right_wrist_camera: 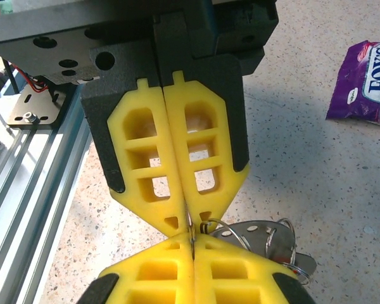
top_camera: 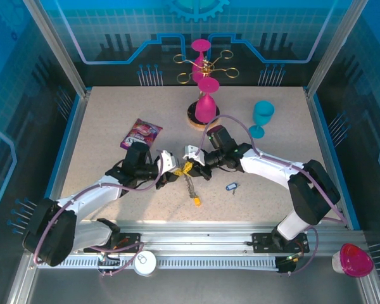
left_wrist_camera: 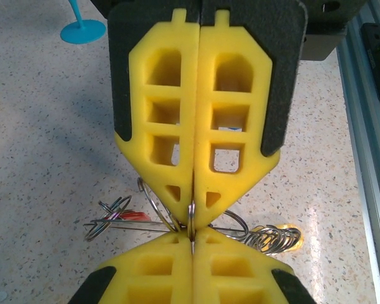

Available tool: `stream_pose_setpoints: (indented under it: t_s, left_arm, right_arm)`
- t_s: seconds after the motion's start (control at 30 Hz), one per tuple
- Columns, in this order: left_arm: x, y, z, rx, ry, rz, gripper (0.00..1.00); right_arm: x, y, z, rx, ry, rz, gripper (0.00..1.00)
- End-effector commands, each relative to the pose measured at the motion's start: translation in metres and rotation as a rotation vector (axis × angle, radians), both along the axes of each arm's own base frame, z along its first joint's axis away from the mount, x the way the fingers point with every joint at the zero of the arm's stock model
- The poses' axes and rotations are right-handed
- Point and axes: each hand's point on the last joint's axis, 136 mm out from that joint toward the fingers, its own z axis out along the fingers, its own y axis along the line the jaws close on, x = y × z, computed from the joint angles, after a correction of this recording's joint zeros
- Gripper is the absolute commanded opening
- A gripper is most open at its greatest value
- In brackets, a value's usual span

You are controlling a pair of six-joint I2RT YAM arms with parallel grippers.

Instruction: Put the keys on the keyring

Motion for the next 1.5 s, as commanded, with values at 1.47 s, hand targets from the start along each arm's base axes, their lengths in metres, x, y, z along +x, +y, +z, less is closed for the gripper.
stream_pose_setpoints:
  t_s: [1.47]
  left_arm:
    - [-0.009, -0.012, 0.002, 0.046, -0.12, -0.076, 0.21]
  right_arm:
    - [-0.009, -0.008, -0.012, -0.09, -0.017, 0.047, 0.0]
